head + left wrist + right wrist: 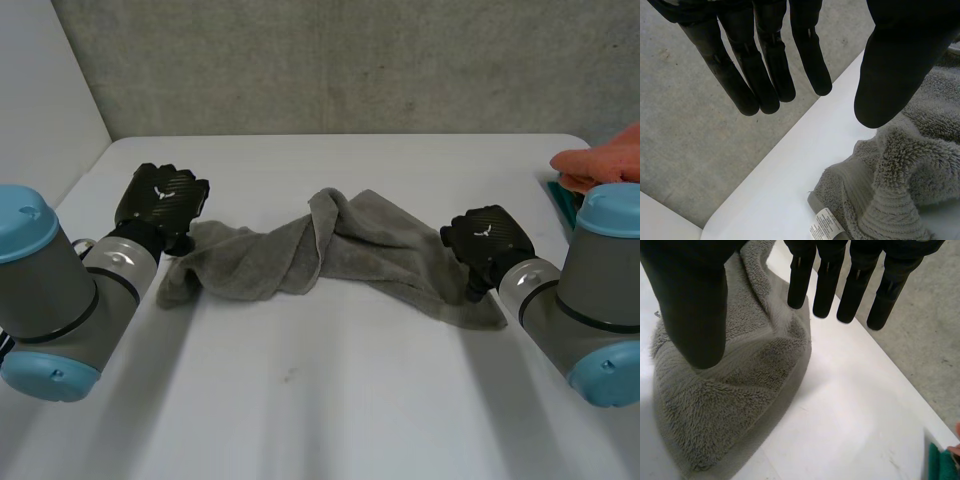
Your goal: Fold the laundry.
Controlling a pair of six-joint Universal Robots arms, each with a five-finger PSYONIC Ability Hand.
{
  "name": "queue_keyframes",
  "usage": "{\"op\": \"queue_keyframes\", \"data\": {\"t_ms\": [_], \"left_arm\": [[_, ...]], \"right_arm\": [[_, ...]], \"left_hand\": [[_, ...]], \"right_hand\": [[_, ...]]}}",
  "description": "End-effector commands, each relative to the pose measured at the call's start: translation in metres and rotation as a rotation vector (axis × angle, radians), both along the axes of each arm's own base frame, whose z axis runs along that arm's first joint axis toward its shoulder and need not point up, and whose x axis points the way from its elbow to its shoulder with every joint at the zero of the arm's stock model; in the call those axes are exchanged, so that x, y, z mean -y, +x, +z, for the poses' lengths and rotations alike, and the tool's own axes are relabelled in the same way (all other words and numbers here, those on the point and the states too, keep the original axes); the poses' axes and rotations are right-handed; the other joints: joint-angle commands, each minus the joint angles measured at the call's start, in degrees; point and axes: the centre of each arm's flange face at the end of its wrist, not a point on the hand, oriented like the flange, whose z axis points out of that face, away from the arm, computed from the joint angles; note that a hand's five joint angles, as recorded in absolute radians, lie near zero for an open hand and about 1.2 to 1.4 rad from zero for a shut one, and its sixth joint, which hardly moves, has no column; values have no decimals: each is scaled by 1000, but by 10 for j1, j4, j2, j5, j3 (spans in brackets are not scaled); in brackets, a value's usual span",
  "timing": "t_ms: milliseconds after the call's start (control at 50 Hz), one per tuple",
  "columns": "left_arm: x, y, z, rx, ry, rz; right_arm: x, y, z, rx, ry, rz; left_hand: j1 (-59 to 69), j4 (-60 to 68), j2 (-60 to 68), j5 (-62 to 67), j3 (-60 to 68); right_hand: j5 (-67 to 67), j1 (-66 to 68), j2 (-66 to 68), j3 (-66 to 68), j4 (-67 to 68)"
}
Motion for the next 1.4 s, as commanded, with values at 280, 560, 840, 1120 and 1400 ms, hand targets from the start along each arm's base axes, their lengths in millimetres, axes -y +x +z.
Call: {"op": "queue_keyframes", "data": {"t_ms": [280, 560, 840, 1120, 1400], "left_arm": [[24, 3, -40, 109, 119, -21], [48, 6, -54, 109, 131, -3], [-25, -3, 85, -176, -103, -73], [-17, -4, 57, -138, 45, -67], [66, -25, 25, -147, 93, -43]], "right_arm": [[-19, -12, -10, -6, 236, -37], [0, -7, -51, 9, 163, -50], [7, -26, 45, 136, -157, -79], [4, -23, 4, 102, 104, -24], [-1, -25, 36, 61, 49, -20]], "left_hand": [[-186, -187, -186, -185, -187], [177, 176, 177, 178, 176], [305, 304, 305, 306, 304], [305, 304, 305, 306, 304], [305, 304, 305, 306, 304]], "right_hand": [[5, -10, -4, -6, -7], [379, 364, 370, 368, 367], [527, 512, 518, 516, 515], [527, 512, 518, 516, 515], [527, 512, 518, 516, 515]]}}
